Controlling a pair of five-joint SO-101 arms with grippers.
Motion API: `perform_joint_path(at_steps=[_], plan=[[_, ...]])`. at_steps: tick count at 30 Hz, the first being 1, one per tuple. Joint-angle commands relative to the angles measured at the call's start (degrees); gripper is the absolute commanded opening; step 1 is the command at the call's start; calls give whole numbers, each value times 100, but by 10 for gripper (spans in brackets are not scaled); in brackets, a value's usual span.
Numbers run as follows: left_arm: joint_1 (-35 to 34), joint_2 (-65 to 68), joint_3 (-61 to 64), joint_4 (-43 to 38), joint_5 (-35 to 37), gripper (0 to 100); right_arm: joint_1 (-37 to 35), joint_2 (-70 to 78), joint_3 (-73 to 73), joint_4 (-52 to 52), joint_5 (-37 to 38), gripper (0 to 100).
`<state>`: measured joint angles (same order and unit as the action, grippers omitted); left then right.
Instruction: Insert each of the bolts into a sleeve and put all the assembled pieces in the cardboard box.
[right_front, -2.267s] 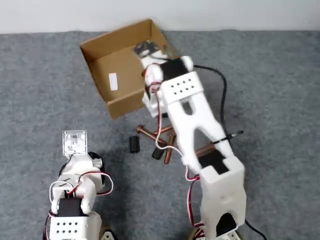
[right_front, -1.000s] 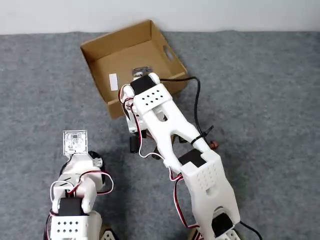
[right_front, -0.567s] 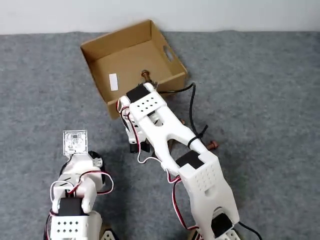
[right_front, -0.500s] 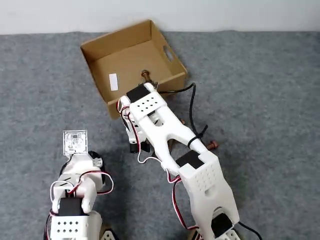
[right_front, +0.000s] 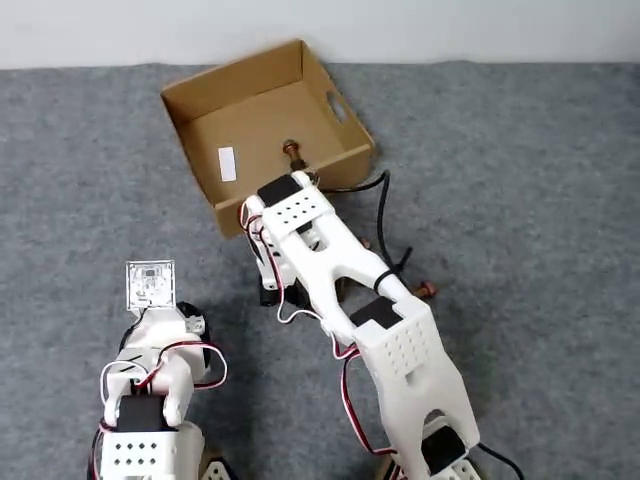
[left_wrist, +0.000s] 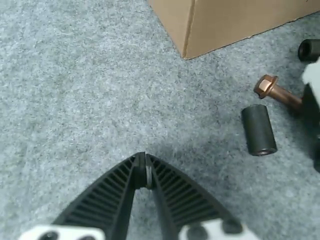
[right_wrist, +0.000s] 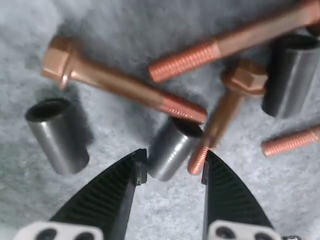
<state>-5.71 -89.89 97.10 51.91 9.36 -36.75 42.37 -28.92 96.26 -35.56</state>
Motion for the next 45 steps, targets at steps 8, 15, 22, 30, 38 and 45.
perform_joint_path(at_steps=[8,15,22,30,38,45], plan=[[-35,-26,-22,-149,53,6,48,-22,-53,-409,-53,162],[-35,-26,-22,-149,53,6,48,286,-62,-365,-44,23],[-35,-26,-22,-149,53,6,48,-400,-62,4,484,9],[-26,-26,-22,-149,53,6,57,-2264,-26,655,1011,9],[9,-35,-22,-158,53,6,84,-3890,554,664,1108,8],[114,-9,-22,-281,62,6,593,-5956,2629,602,853,8]])
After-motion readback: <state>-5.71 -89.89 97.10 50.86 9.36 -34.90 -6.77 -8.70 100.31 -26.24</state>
